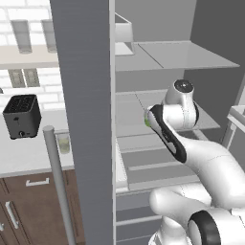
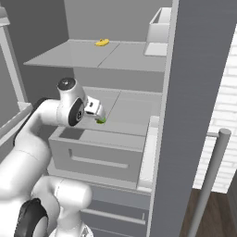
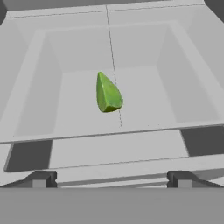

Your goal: Grab a lemon wedge from the fridge and one ice cube from the ice bowl, and put them in the glass of lemonade.

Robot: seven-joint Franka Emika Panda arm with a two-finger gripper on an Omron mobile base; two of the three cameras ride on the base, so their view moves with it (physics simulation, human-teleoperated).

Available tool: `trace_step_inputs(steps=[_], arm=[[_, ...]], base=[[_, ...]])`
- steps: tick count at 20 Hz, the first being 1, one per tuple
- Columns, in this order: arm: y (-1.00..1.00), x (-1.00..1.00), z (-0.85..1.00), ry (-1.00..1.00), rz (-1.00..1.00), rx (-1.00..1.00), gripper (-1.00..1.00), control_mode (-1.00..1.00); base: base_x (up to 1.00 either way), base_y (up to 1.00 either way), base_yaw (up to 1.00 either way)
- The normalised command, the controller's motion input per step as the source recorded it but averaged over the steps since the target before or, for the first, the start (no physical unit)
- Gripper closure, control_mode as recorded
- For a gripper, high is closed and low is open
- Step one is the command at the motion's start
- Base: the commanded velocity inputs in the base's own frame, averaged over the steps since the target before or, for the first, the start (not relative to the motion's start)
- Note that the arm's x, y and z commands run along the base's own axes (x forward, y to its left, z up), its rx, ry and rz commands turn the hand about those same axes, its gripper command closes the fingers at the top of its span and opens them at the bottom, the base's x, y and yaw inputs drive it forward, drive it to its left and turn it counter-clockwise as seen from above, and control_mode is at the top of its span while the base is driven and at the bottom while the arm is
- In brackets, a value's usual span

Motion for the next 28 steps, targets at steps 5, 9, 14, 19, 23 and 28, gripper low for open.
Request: trace_step_inputs(steps=[5, 9, 14, 19, 23, 28], arm=[[-0.02, 0.29, -0.35, -0.04, 0.02, 0.0, -1.0, -1.0], [0.0, 0.28, -0.46, 0.0, 0.03, 0.0, -1.0, -1.0], [0.0, 0.34, -0.4, 0.0, 0.02, 0.0, -1.0, -1.0], [0.0, 0.39, -0.04, 0.0, 0.0, 0.0, -1.0, -1.0], [0.0, 0.21, 0.0, 0.0, 0.0, 0.0, -1.0, -1.0], [0.0, 0.22, -0.07, 0.0, 0.0, 0.0, -1.0, -1.0]], base=[[0.0, 0.0, 0.0], [0.0, 0.0, 0.0], [0.0, 0.0, 0.0], [0.0, 0.0, 0.0], [0.0, 0.0, 0.0], [0.0, 0.0, 0.0]])
